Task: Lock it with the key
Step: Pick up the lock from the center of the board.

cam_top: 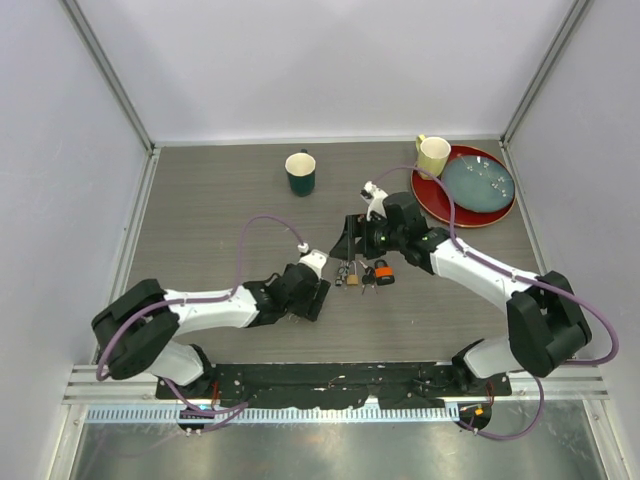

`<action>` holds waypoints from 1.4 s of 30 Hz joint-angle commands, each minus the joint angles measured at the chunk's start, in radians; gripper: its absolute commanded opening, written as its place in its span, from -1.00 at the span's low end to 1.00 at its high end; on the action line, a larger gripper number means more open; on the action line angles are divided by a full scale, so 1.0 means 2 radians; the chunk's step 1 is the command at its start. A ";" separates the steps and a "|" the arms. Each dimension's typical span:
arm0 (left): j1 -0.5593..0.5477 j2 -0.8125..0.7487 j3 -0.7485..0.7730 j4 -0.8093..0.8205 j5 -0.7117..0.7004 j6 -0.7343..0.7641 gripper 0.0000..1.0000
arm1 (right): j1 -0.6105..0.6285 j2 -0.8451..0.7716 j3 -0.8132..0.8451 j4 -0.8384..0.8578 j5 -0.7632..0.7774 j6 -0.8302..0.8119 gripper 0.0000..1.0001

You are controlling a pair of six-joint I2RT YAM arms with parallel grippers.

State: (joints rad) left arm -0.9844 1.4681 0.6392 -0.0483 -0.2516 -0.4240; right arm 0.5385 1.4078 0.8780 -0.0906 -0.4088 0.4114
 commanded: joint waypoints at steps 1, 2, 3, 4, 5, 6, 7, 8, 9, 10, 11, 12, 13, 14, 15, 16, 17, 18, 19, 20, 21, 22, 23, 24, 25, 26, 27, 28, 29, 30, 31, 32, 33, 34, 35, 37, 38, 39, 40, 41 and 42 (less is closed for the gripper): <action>-0.005 -0.065 -0.052 -0.016 0.032 -0.046 -0.13 | 0.023 0.008 -0.006 0.025 -0.031 0.021 0.61; -0.005 -0.075 -0.054 -0.023 0.037 -0.049 -0.17 | 0.026 0.009 -0.009 0.025 -0.031 0.025 0.62; -0.006 -0.086 -0.063 -0.023 0.041 -0.053 -0.18 | 0.028 0.008 -0.011 0.026 -0.035 0.029 0.61; -0.009 -0.103 -0.066 -0.024 0.042 -0.059 -0.19 | 0.031 0.007 -0.016 0.028 -0.035 0.031 0.61; -0.015 -0.112 -0.068 -0.026 0.042 -0.061 -0.20 | 0.034 0.006 -0.019 0.029 -0.036 0.034 0.61; -0.021 -0.118 -0.073 -0.028 0.041 -0.063 -0.20 | 0.034 0.004 -0.022 0.031 -0.039 0.043 0.61; -0.026 -0.122 -0.075 -0.028 0.038 -0.066 -0.20 | 0.039 0.002 -0.029 0.031 -0.045 0.047 0.61; -0.035 -0.126 -0.076 -0.029 0.038 -0.070 -0.20 | 0.041 0.000 -0.033 0.034 -0.047 0.051 0.61; -0.042 -0.125 -0.079 -0.030 0.031 -0.074 -0.20 | 0.044 -0.001 -0.037 0.034 -0.049 0.059 0.58; -0.046 -0.123 -0.079 -0.027 0.028 -0.076 -0.20 | 0.047 -0.003 -0.046 0.033 -0.056 0.063 0.57; -0.051 -0.116 -0.080 -0.023 0.027 -0.079 -0.21 | 0.050 -0.004 -0.052 0.034 -0.059 0.067 0.57; -0.063 -0.110 -0.078 -0.018 0.021 -0.081 -0.22 | 0.051 -0.005 -0.059 0.035 -0.062 0.072 0.55; -0.067 -0.104 -0.076 -0.015 0.015 -0.082 -0.22 | 0.053 -0.007 -0.075 0.037 -0.066 0.085 0.54; -0.071 -0.092 -0.072 -0.012 0.012 -0.082 -0.23 | 0.056 -0.009 -0.082 0.041 -0.073 0.090 0.53; -0.081 -0.087 -0.067 -0.008 0.008 -0.083 -0.24 | 0.057 -0.011 -0.090 0.043 -0.076 0.096 0.51; -0.085 -0.081 -0.065 -0.004 0.002 -0.083 -0.26 | 0.058 -0.011 -0.107 0.043 -0.078 0.106 0.50; -0.088 -0.075 -0.063 0.002 0.001 -0.083 -0.26 | 0.057 -0.009 -0.114 0.063 -0.084 0.113 0.47; -0.096 -0.068 -0.063 0.013 -0.002 -0.083 -0.28 | 0.058 -0.007 -0.122 0.066 -0.086 0.117 0.46; -0.099 -0.064 -0.062 0.018 -0.005 -0.083 -0.30 | 0.058 -0.004 -0.137 0.071 -0.092 0.129 0.45; -0.102 -0.062 -0.062 0.022 -0.005 -0.082 -0.31 | 0.058 -0.001 -0.145 0.093 -0.098 0.138 0.41; -0.105 -0.058 -0.060 0.022 -0.008 -0.083 -0.31 | 0.058 0.005 -0.153 0.104 -0.108 0.145 0.40; -0.112 -0.059 -0.059 0.029 -0.011 -0.083 -0.31 | 0.058 0.009 -0.168 0.120 -0.115 0.156 0.40; -0.116 -0.059 -0.058 0.036 -0.016 -0.083 -0.32 | 0.058 0.012 -0.175 0.149 -0.119 0.172 0.38; -0.118 -0.059 -0.058 0.041 -0.019 -0.083 -0.32 | 0.058 0.021 -0.180 0.159 -0.122 0.178 0.38; -0.123 -0.062 -0.059 0.045 -0.020 -0.084 -0.33 | 0.059 0.025 -0.184 0.172 -0.122 0.182 0.37; -0.124 -0.064 -0.060 0.049 -0.019 -0.084 -0.33 | 0.061 0.031 -0.186 0.177 -0.122 0.182 0.35; -0.125 -0.067 -0.062 0.054 -0.020 -0.084 -0.33 | 0.061 0.041 -0.187 0.181 -0.121 0.184 0.34; -0.128 -0.071 -0.060 0.056 -0.019 -0.085 -0.34 | 0.061 0.045 -0.191 0.193 -0.122 0.185 0.34; -0.130 -0.074 -0.063 0.059 -0.018 -0.085 -0.35 | 0.061 0.052 -0.194 0.201 -0.122 0.190 0.33; -0.132 -0.077 -0.065 0.062 -0.018 -0.086 -0.35 | 0.061 0.056 -0.197 0.211 -0.122 0.193 0.32; -0.134 -0.085 -0.067 0.067 -0.017 -0.086 -0.35 | 0.061 0.067 -0.202 0.225 -0.121 0.195 0.32; -0.137 -0.088 -0.070 0.076 -0.016 -0.086 -0.35 | 0.061 0.072 -0.203 0.231 -0.120 0.195 0.29; -0.137 -0.091 -0.075 0.079 -0.013 -0.085 -0.35 | 0.061 0.078 -0.203 0.235 -0.119 0.195 0.28; -0.138 -0.095 -0.076 0.081 -0.012 -0.085 -0.35 | 0.061 0.088 -0.203 0.243 -0.119 0.195 0.28; -0.139 -0.100 -0.078 0.084 -0.008 -0.085 -0.35 | 0.061 0.093 -0.203 0.250 -0.118 0.197 0.24; -0.140 -0.107 -0.082 0.088 -0.005 -0.086 -0.35 | 0.062 0.104 -0.203 0.270 -0.118 0.203 0.19; -0.141 -0.113 -0.087 0.095 -0.005 -0.086 -0.35 | 0.063 0.117 -0.202 0.278 -0.122 0.207 0.09; -0.141 -0.115 -0.089 0.097 -0.006 -0.087 -0.35 | 0.064 0.123 -0.204 0.288 -0.125 0.217 0.05; -0.141 -0.119 -0.091 0.098 -0.007 -0.088 -0.35 | 0.066 0.131 -0.205 0.307 -0.133 0.223 0.01; -0.141 -0.123 -0.091 0.095 -0.008 -0.088 -0.35 | 0.071 0.134 -0.206 0.316 -0.136 0.227 -0.05; -0.141 -0.126 -0.090 0.093 -0.009 -0.088 -0.35 | 0.074 0.135 -0.208 0.322 -0.138 0.230 -0.09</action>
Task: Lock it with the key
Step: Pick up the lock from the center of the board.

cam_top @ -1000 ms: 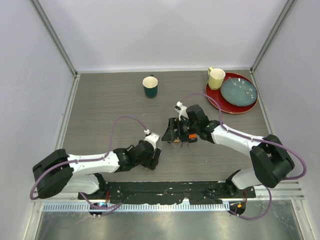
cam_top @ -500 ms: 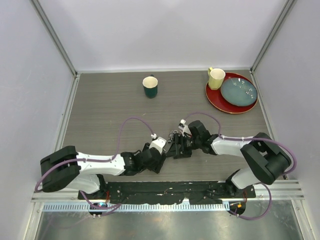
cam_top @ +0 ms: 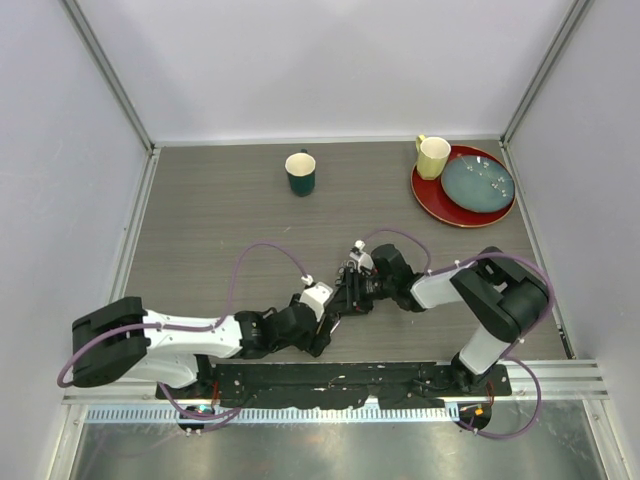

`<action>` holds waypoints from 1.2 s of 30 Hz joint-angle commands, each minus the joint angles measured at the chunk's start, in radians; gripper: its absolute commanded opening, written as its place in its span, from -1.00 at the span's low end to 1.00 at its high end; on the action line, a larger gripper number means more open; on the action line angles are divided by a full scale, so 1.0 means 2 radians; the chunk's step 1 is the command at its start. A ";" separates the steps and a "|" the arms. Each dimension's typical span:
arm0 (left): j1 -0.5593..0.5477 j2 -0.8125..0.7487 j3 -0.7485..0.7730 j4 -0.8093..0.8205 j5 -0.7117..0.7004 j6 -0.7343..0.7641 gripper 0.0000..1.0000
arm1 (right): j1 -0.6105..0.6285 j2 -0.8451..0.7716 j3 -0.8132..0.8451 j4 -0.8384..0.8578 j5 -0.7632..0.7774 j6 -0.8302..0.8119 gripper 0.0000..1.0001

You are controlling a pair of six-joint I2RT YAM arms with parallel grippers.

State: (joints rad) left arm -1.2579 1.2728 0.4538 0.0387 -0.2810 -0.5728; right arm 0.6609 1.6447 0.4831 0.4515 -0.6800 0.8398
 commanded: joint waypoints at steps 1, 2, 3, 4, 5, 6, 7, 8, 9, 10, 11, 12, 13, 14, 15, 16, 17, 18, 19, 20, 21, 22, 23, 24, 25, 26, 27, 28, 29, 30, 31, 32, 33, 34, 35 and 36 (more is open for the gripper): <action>-0.005 -0.030 0.002 0.049 0.003 -0.014 -0.34 | 0.017 0.017 -0.011 0.058 -0.003 0.020 -0.13; -0.005 -0.034 0.000 0.050 0.002 -0.014 -0.34 | 0.022 0.018 -0.011 0.060 -0.002 0.020 -0.18; -0.005 -0.037 -0.001 0.051 -0.001 -0.014 -0.34 | 0.025 0.017 -0.011 0.060 -0.002 0.021 -0.25; -0.005 -0.037 -0.001 0.053 -0.004 -0.013 -0.34 | 0.026 0.017 -0.011 0.063 -0.004 0.023 -0.34; -0.005 -0.037 0.000 0.053 -0.004 -0.012 -0.34 | 0.028 0.015 -0.011 0.066 -0.008 0.024 -0.38; -0.005 -0.035 0.001 0.052 -0.004 -0.012 -0.33 | 0.030 0.014 -0.012 0.069 -0.010 0.026 -0.46; -0.005 -0.034 0.002 0.051 -0.004 -0.012 -0.33 | 0.031 0.011 -0.012 0.072 -0.010 0.030 -0.59; -0.005 -0.034 0.004 0.051 -0.004 -0.012 -0.33 | 0.032 0.010 -0.012 0.073 -0.010 0.030 -0.69; -0.005 -0.032 0.005 0.052 -0.004 -0.012 -0.31 | 0.033 0.006 -0.011 0.073 -0.012 0.030 -0.81; -0.005 -0.032 0.005 0.055 -0.005 -0.011 -0.30 | 0.033 0.003 -0.009 0.074 -0.014 0.030 -0.97; -0.005 -0.032 0.006 0.054 -0.011 -0.010 -0.27 | 0.033 -0.001 -0.009 0.073 -0.014 0.029 -0.97; -0.005 -0.032 0.007 0.052 -0.014 -0.008 -0.16 | 0.033 -0.012 -0.006 0.067 -0.012 0.027 -0.97; -0.005 -0.037 0.014 0.043 -0.017 -0.005 -0.08 | 0.033 -0.019 -0.002 0.056 -0.010 0.023 -0.97; -0.004 -0.040 0.018 0.037 -0.030 -0.003 0.02 | 0.033 -0.027 0.003 0.042 -0.006 0.011 -0.97; -0.005 -0.046 0.022 0.033 -0.036 0.001 0.26 | 0.033 -0.038 0.015 0.012 -0.001 0.003 -0.97; -0.005 -0.059 0.028 0.031 -0.042 0.011 0.39 | 0.033 -0.056 0.023 -0.005 0.010 -0.006 -0.97; -0.004 -0.066 0.032 0.030 -0.047 0.019 0.52 | 0.033 -0.067 0.031 -0.024 0.017 -0.016 -0.97; -0.003 -0.073 0.037 0.028 -0.057 0.027 0.70 | 0.033 -0.075 0.050 -0.057 0.024 -0.036 -0.97; -0.002 -0.086 0.049 0.023 -0.060 0.044 0.76 | 0.032 -0.091 0.060 -0.074 0.037 -0.048 -0.97; 0.005 -0.093 0.056 0.021 -0.060 0.053 0.81 | 0.031 -0.098 0.069 -0.091 0.042 -0.056 -0.97; 0.009 -0.101 0.064 0.019 -0.056 0.061 0.87 | 0.029 -0.104 0.086 -0.114 0.048 -0.069 -0.97; 0.015 -0.108 0.078 0.014 -0.052 0.069 0.90 | 0.028 -0.114 0.094 -0.120 0.051 -0.072 -0.97; 0.022 -0.122 0.085 0.013 -0.044 0.081 0.94 | 0.023 -0.118 0.099 -0.122 0.051 -0.074 -0.97; 0.039 -0.129 0.092 0.012 -0.025 0.086 0.96 | 0.022 -0.123 0.110 -0.123 0.050 -0.075 -0.97; 0.051 -0.136 0.103 0.012 -0.012 0.090 0.98 | 0.021 -0.126 0.116 -0.124 0.050 -0.076 -0.97; 0.062 -0.148 0.108 0.011 0.003 0.092 0.99 | 0.016 -0.131 0.121 -0.125 0.049 -0.079 -0.97; 0.088 -0.154 0.113 0.011 0.016 0.094 1.00 | 0.015 -0.134 0.134 -0.129 0.048 -0.080 -0.97; 0.100 -0.160 0.122 0.009 0.045 0.093 1.00 | 0.013 -0.137 0.140 -0.130 0.048 -0.082 -0.97; 0.111 -0.168 0.127 0.008 0.057 0.092 1.00 | 0.010 -0.144 0.153 -0.131 0.048 -0.083 -0.97; 0.136 -0.172 0.130 0.004 0.069 0.092 1.00 | 0.008 -0.147 0.158 -0.131 0.048 -0.083 -0.97; 0.145 -0.175 0.139 0.004 0.090 0.090 1.00 | 0.006 -0.151 0.163 -0.133 0.046 -0.083 -0.97; 0.156 -0.179 0.144 0.003 0.101 0.090 1.00 | 0.002 -0.159 0.174 -0.135 0.042 -0.083 -0.97; 0.163 -0.182 0.147 0.008 0.110 0.089 1.00 | 0.000 -0.165 0.178 -0.135 0.042 -0.082 -0.97; 0.178 -0.183 0.148 0.013 0.127 0.089 0.99 | -0.003 -0.171 0.181 -0.135 0.042 -0.076 -0.98; 0.185 -0.185 0.147 0.020 0.137 0.089 1.00 | -0.006 -0.177 0.183 -0.133 0.042 -0.069 -0.97; 0.192 -0.188 0.146 0.034 0.143 0.086 1.00 | -0.014 -0.193 0.181 -0.121 0.043 -0.062 -0.97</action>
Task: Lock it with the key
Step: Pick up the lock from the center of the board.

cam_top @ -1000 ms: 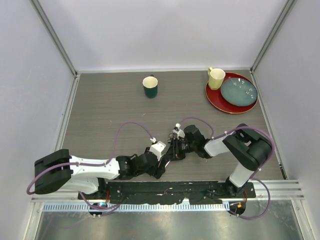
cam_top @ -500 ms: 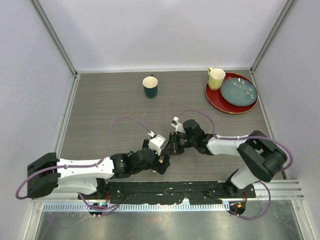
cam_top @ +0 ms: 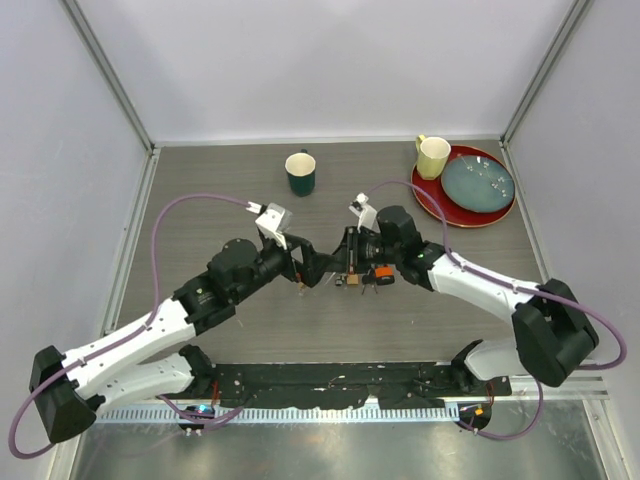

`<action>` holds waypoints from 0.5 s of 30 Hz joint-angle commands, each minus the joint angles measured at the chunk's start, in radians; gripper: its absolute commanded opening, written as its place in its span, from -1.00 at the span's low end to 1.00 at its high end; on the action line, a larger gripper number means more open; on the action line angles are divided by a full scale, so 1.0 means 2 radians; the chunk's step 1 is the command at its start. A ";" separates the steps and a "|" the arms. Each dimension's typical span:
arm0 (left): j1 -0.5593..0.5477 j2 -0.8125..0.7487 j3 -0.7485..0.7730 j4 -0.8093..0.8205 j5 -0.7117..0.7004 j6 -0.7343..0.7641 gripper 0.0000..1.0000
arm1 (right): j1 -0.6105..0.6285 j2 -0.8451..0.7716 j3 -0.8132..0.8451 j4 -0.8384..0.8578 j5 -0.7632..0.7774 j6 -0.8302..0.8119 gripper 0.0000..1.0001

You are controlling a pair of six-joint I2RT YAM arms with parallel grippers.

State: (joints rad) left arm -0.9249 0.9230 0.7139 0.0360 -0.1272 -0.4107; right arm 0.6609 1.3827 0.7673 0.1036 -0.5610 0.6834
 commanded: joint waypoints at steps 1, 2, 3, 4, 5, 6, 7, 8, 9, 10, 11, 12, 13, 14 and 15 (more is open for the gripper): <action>0.038 -0.014 0.014 0.044 0.083 0.002 1.00 | -0.020 -0.069 0.036 0.064 -0.017 0.025 -0.97; 0.043 -0.016 0.011 0.054 0.099 0.000 1.00 | -0.025 -0.078 0.028 0.075 -0.018 0.045 -0.97; 0.050 -0.017 0.007 0.075 0.109 -0.003 1.00 | -0.031 -0.094 0.023 0.094 -0.017 0.056 -0.98; 0.061 -0.016 0.004 0.086 0.115 -0.010 1.00 | -0.047 -0.104 0.018 0.105 -0.017 0.071 -0.97; 0.068 -0.014 0.002 0.096 0.130 -0.014 1.00 | -0.054 -0.111 0.005 0.128 -0.019 0.096 -0.97; 0.075 -0.012 0.000 0.113 0.137 -0.017 1.00 | -0.064 -0.118 -0.002 0.140 -0.022 0.113 -0.97; 0.080 -0.007 -0.001 0.121 0.143 -0.022 1.00 | -0.081 -0.133 -0.009 0.151 -0.024 0.128 -0.98; 0.093 -0.004 -0.001 0.137 0.159 -0.024 1.00 | -0.090 -0.138 -0.020 0.173 -0.029 0.154 -0.97; 0.098 -0.003 -0.007 0.149 0.169 -0.024 1.00 | -0.099 -0.144 -0.025 0.181 -0.033 0.165 -0.97; 0.103 0.002 -0.009 0.163 0.181 -0.022 0.99 | -0.111 -0.154 -0.029 0.186 -0.034 0.173 -0.97; 0.114 0.003 -0.012 0.187 0.193 -0.022 0.99 | -0.117 -0.158 -0.031 0.184 -0.035 0.182 -0.97; 0.122 0.003 -0.018 0.200 0.212 -0.026 1.00 | -0.123 -0.161 -0.032 0.185 -0.036 0.198 -0.97; 0.128 0.007 -0.020 0.212 0.222 -0.031 1.00 | -0.132 -0.166 -0.035 0.190 -0.044 0.210 -0.98; 0.141 0.010 -0.026 0.243 0.234 -0.032 1.00 | -0.136 -0.167 -0.041 0.204 -0.048 0.220 -0.97; 0.146 0.013 -0.029 0.256 0.258 -0.032 1.00 | -0.139 -0.168 -0.044 0.216 -0.052 0.246 -0.98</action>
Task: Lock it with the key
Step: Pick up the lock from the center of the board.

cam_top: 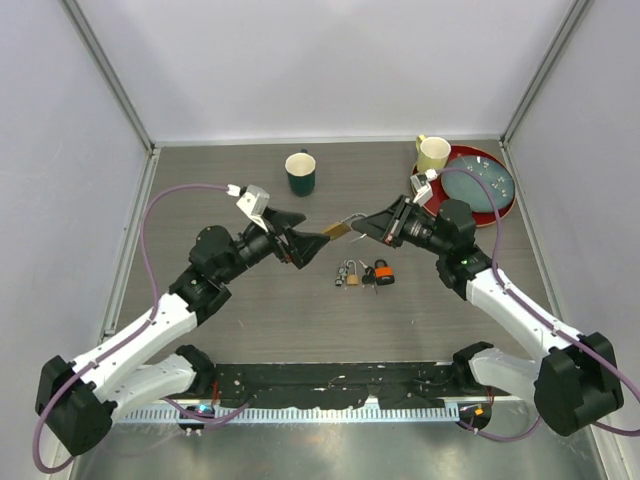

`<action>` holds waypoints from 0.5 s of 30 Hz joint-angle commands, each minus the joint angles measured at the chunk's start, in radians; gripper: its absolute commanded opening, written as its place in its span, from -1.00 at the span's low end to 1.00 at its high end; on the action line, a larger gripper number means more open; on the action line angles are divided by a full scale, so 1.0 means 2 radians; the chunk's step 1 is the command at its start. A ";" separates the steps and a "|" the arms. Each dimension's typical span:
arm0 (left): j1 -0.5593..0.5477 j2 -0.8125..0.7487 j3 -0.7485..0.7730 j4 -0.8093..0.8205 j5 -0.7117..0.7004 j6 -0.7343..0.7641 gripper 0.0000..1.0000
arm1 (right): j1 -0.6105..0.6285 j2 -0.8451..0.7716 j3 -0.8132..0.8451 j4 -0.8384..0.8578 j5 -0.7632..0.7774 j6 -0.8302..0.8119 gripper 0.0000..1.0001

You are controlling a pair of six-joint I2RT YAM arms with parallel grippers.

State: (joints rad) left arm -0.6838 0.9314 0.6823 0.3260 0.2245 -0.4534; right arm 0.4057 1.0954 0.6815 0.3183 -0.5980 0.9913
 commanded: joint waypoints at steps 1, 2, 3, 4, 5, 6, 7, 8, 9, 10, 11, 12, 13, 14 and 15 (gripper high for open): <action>0.030 0.014 -0.015 0.124 0.091 -0.011 1.00 | -0.016 -0.025 -0.007 0.120 -0.043 0.104 -0.98; 0.034 0.024 -0.021 0.139 0.102 -0.010 0.99 | -0.020 -0.025 -0.010 0.143 -0.048 0.116 -0.98; 0.040 0.030 -0.024 0.167 0.111 -0.010 0.99 | -0.022 -0.024 -0.012 0.153 -0.051 0.129 -0.98; 0.044 0.037 -0.027 0.183 0.132 -0.011 1.00 | -0.023 -0.023 -0.015 0.164 -0.055 0.149 -0.97; 0.045 0.052 -0.030 0.194 0.137 -0.013 1.00 | -0.023 -0.021 -0.016 0.182 -0.061 0.159 -0.98; 0.046 0.060 -0.032 0.216 0.139 -0.013 1.00 | -0.025 -0.021 -0.016 0.187 -0.063 0.165 -0.97; 0.046 0.067 -0.033 0.225 0.144 -0.013 0.99 | -0.024 -0.022 -0.016 0.190 -0.064 0.176 -0.97; 0.046 0.080 -0.034 0.235 0.145 -0.013 1.00 | -0.025 -0.023 -0.018 0.200 -0.065 0.181 -0.98; 0.045 0.089 -0.034 0.246 0.148 -0.013 0.99 | -0.024 -0.025 -0.019 0.207 -0.064 0.186 -0.97; 0.046 0.096 -0.033 0.263 0.162 -0.016 0.95 | -0.025 -0.028 -0.022 0.210 -0.064 0.192 -0.97; 0.046 0.110 -0.029 0.270 0.167 -0.018 0.94 | -0.024 -0.029 -0.021 0.209 -0.063 0.194 -0.97; 0.045 0.118 -0.025 0.273 0.173 -0.023 0.91 | -0.024 -0.031 -0.022 0.211 -0.062 0.197 -0.97; 0.045 0.126 -0.020 0.276 0.181 -0.026 0.86 | -0.024 -0.031 -0.022 0.211 -0.062 0.198 -0.97; 0.046 0.134 -0.012 0.276 0.194 -0.028 0.82 | -0.024 -0.032 -0.021 0.212 -0.063 0.199 -0.97; 0.046 0.147 -0.010 0.278 0.201 -0.035 0.78 | -0.024 -0.033 -0.021 0.214 -0.062 0.199 -0.97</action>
State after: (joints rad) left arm -0.5968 1.1751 0.6170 0.7536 0.5278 -0.4931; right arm 0.3595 1.0836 0.6109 0.5579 -0.7029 1.3163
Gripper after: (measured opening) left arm 0.921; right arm 0.139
